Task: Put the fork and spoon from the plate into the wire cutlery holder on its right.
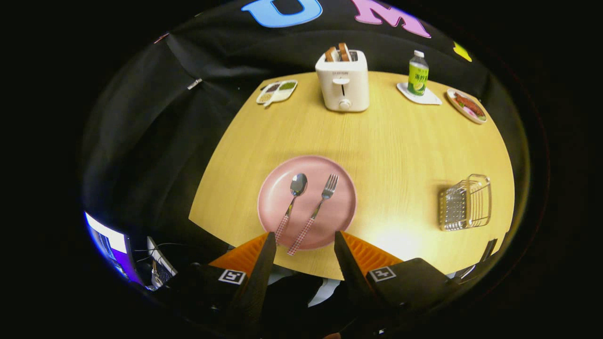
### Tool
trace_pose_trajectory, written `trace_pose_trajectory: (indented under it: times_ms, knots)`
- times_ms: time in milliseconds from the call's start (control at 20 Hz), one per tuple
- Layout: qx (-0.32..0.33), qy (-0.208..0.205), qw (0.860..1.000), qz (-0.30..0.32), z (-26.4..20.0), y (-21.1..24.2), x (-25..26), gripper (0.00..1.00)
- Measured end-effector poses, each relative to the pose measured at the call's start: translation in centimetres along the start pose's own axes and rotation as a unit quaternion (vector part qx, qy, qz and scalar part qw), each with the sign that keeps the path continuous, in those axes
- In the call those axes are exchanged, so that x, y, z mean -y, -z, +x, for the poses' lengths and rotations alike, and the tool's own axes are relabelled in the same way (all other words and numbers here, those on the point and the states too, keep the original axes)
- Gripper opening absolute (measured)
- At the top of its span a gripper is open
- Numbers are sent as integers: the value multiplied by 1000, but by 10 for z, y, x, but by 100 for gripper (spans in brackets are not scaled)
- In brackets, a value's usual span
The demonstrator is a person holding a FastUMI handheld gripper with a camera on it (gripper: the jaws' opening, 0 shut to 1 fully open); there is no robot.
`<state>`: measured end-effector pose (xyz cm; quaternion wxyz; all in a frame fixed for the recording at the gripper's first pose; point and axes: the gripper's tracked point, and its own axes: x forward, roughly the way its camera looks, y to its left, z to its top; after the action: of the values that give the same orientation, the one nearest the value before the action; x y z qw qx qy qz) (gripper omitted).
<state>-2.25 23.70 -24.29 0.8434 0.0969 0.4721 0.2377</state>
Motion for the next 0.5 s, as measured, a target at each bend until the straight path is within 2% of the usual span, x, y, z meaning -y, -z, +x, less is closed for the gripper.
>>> trace_pose_trajectory:
  times_ms: [300, 500]
  knots:
    - [-79, 20, 996, 32, 68, 24, -4, 62]
    - [-110, 50, 992, 35, 94, 35, 0, 62]
